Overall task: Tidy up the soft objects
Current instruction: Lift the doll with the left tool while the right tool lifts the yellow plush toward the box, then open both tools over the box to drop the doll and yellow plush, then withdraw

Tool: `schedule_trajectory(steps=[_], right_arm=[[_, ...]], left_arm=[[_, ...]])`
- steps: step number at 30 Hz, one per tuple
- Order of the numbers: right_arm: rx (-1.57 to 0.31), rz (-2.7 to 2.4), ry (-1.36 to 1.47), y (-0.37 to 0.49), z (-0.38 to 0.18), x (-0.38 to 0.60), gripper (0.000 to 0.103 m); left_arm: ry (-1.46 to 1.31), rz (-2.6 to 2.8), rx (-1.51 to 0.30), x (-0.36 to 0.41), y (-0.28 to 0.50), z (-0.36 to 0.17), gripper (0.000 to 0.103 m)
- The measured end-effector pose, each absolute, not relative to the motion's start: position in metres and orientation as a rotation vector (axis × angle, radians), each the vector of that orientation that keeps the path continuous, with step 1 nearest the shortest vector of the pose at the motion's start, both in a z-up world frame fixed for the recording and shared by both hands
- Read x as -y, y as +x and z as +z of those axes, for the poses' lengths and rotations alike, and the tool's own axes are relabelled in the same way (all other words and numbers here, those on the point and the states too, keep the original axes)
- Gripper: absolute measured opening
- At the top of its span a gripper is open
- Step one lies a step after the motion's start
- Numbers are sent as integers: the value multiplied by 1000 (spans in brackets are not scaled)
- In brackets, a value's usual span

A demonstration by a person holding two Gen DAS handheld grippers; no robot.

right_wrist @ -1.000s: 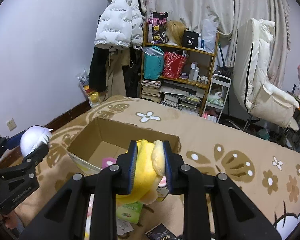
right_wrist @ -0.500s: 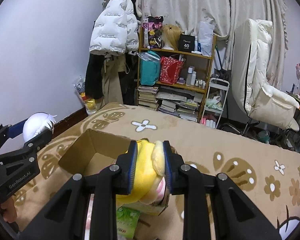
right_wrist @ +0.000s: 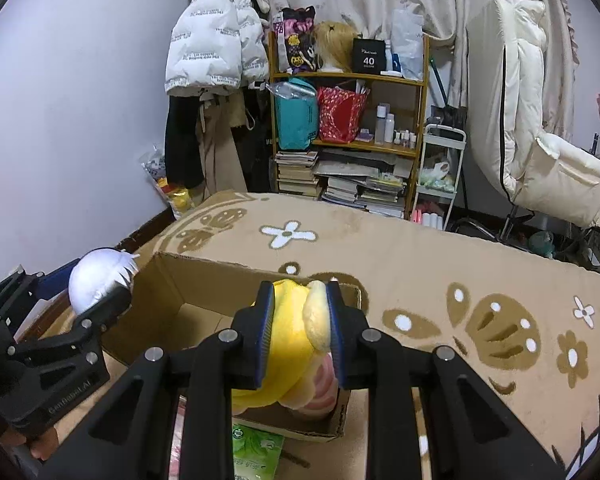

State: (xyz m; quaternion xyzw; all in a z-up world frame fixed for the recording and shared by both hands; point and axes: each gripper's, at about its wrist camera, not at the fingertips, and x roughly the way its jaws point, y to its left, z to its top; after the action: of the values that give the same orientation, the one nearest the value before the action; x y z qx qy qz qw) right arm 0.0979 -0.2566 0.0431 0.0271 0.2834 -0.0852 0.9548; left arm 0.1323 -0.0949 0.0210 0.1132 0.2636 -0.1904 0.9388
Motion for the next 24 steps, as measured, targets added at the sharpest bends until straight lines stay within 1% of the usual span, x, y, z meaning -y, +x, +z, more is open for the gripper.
schedule_trajectory(steps=[5,10,24], right_arm=[[-593,-173,56,104,33,257,27],[-608,-176,22,110,25,255,28],[-629,-167,23,112,15,251,28]], left_arm=[[266,-418,-568,104,134,8,60],[305,-412,-549,111,130,3,62],[223,-450,-535,106,133,7,61]])
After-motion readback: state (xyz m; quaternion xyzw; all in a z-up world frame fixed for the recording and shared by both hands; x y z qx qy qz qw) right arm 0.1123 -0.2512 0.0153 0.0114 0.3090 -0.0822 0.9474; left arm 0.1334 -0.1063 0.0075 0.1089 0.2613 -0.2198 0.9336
